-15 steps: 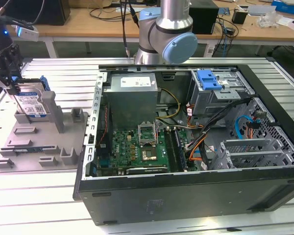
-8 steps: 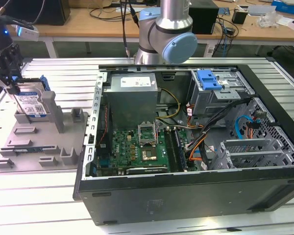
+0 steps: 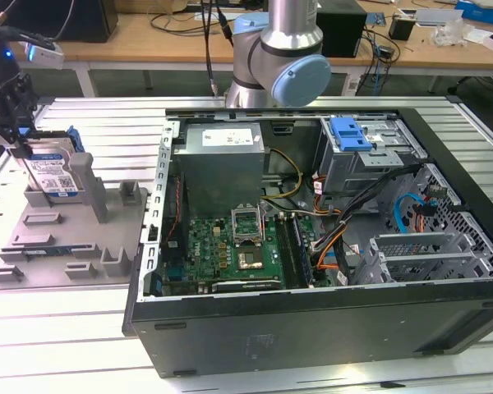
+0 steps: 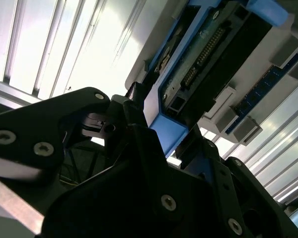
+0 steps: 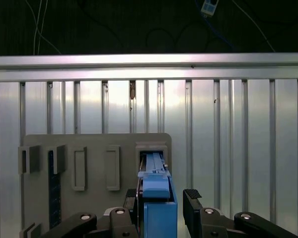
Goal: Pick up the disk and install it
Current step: 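Pick up the disk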
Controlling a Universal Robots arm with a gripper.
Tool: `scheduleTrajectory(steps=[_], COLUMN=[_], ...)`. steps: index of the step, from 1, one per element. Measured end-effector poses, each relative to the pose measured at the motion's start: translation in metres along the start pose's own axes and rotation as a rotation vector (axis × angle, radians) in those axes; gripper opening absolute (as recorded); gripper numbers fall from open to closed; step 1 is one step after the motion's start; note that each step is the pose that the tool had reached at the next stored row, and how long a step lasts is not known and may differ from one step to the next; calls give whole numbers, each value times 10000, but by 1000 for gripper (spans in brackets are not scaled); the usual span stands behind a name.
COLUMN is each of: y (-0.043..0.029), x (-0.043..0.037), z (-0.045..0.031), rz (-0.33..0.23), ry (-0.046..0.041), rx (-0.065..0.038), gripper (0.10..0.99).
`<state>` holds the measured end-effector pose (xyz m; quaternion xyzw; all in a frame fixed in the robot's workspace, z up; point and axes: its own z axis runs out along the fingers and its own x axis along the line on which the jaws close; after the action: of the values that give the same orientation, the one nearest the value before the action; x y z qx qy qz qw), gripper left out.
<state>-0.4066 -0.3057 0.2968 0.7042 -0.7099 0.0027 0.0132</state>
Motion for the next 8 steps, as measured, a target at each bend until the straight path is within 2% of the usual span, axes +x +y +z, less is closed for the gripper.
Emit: scheduleTrajectory(steps=[8], y=[0], x=[0], z=[8], rz=[0], ry=[0], rx=[0], gripper=[478])
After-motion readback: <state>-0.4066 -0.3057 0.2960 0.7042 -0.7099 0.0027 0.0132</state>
